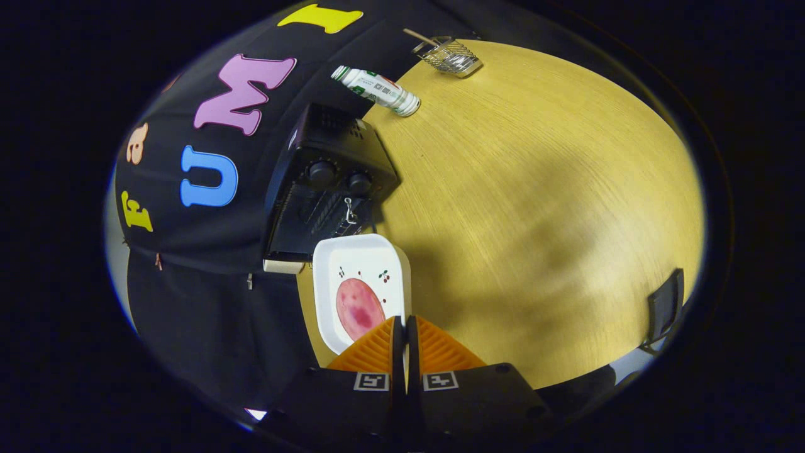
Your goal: Open the toaster oven, put the food inside, and close the toaster oven door.
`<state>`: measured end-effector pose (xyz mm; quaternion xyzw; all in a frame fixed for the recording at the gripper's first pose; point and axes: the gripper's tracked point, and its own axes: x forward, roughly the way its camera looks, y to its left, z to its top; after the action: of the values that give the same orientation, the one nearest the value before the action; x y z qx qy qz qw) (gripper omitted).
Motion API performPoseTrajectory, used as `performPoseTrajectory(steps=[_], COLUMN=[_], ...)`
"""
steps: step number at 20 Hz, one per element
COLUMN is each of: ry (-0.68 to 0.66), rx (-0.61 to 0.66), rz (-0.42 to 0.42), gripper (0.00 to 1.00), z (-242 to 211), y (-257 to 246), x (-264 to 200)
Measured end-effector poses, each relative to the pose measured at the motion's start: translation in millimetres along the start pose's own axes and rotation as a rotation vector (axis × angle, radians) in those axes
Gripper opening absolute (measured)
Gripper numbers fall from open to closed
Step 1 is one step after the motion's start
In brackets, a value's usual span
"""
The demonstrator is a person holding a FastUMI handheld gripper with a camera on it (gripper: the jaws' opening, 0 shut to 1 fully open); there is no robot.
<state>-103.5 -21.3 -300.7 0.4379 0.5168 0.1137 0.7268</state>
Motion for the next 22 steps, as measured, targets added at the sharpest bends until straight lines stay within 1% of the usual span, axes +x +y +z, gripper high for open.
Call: performPoseTrajectory(steps=[4, 8, 14, 18, 22], ry=[-0.047, -0.103, -0.161, -0.226, -0.317], rx=[0.02, 0.105, 0.219, 0.3, 0.423], rz=[-0.019, -0.052, -0.111, -0.132, -0.141], gripper=[0.05, 0.05, 0.05, 0.05, 0.05], z=[-16.2, -32.0, -54.1, -51.1, -32.5], y=[32.6, 52.5, 68.3, 88.6, 111.3], x=[11.6, 29.8, 74.5, 108.8, 147.9])
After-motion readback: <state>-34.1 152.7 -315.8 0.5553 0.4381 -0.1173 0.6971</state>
